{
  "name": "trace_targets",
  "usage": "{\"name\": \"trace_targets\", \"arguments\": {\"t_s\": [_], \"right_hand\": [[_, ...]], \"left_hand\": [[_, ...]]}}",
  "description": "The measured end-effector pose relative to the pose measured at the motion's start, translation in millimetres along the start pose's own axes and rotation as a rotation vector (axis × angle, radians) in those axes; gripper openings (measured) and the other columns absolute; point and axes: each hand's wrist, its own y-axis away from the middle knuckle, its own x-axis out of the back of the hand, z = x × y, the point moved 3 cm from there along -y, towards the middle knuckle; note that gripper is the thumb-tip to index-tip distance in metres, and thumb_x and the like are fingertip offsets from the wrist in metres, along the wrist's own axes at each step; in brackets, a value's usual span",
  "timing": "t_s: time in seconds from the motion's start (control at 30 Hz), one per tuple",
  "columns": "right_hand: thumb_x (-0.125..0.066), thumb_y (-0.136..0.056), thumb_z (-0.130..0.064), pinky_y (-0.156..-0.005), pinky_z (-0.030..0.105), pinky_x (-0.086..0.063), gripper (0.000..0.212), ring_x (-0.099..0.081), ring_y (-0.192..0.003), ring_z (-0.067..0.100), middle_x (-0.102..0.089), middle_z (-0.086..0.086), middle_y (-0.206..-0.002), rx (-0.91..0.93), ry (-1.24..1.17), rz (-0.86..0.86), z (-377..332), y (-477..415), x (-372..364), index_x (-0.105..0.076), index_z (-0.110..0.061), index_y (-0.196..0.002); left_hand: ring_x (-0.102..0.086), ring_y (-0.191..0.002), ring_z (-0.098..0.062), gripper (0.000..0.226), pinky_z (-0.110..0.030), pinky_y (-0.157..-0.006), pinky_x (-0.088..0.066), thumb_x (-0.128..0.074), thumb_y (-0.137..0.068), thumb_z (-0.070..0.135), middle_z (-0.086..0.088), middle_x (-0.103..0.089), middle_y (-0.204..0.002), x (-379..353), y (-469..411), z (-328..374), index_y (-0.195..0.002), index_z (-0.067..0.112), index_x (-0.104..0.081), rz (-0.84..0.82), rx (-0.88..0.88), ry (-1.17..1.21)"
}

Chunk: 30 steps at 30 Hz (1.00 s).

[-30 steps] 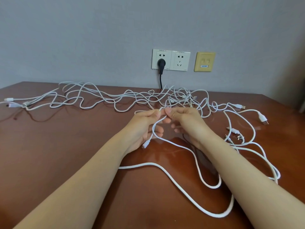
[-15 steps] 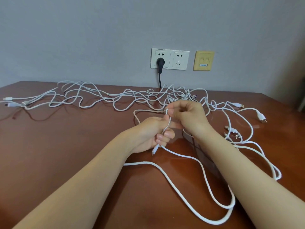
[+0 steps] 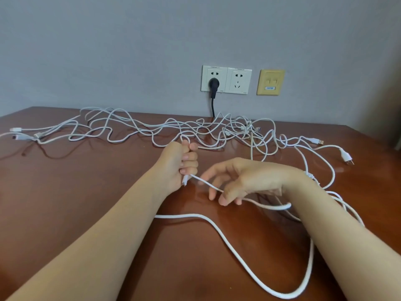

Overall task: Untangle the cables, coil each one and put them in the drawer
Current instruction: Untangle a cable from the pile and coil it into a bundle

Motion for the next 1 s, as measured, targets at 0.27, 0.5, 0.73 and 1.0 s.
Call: {"name": "trace_targets", "arguments": {"t_s": [0.27, 0.5, 0.73, 1.0], "right_hand": [[-0.04, -0.096, 0.002, -0.05, 0.015, -0.042, 0.031, -0.049, -0.05, 0.003, -0.052, -0.003, -0.064, -0.031, 0.231, 0.0, 2.5, 2.1, 7.4, -0.058, -0.018, -0.081], [-0.053, -0.091, 0.002, -0.042, 0.013, -0.042, 0.021, -0.058, -0.044, 0.006, -0.061, 0.0, -0.069, -0.034, 0.093, -0.124, -6.0, 12.2, 4.6, -0.058, -0.015, -0.101], [-0.045, -0.091, 0.008, -0.036, 0.014, -0.033, 0.026, -0.045, -0.03, 0.008, -0.065, 0.004, -0.07, 0.142, 0.13, 0.399, -0.1, 0.7, 15.5, -0.056, -0.013, -0.079], [-0.018, -0.098, 0.008, -0.046, 0.006, -0.034, 0.036, -0.047, -0.032, -0.006, -0.038, -0.007, -0.023, 0.322, 0.418, 0.537, -39.3, -6.7, 2.0, -0.036, 0.01, -0.066]], "left_hand": [[-0.016, -0.024, -0.002, 0.039, -0.014, -0.026, -0.011, -0.019, -0.101, 0.014, 0.008, -0.024, -0.034, -4.4, 0.9, -6.3, -0.068, 0.011, -0.039, 0.045, 0.071, -0.261], [-0.014, -0.023, -0.003, 0.042, -0.013, -0.025, -0.009, -0.022, -0.102, 0.023, 0.007, -0.022, -0.033, -6.2, 4.5, -0.9, -0.068, 0.01, -0.042, 0.058, 0.1, -0.366], [-0.015, -0.022, -0.003, 0.043, -0.01, -0.026, -0.011, -0.026, -0.102, 0.025, 0.002, -0.034, -0.042, -13.1, 2.3, -7.9, -0.069, 0.007, -0.046, 0.061, 0.094, -0.572], [-0.017, -0.021, -0.006, 0.087, -0.008, -0.034, -0.01, -0.009, -0.087, 0.07, -0.007, -0.044, -0.039, -17.8, -4.7, -14.1, -0.045, 0.007, -0.052, -0.078, 0.027, -0.589]]}}
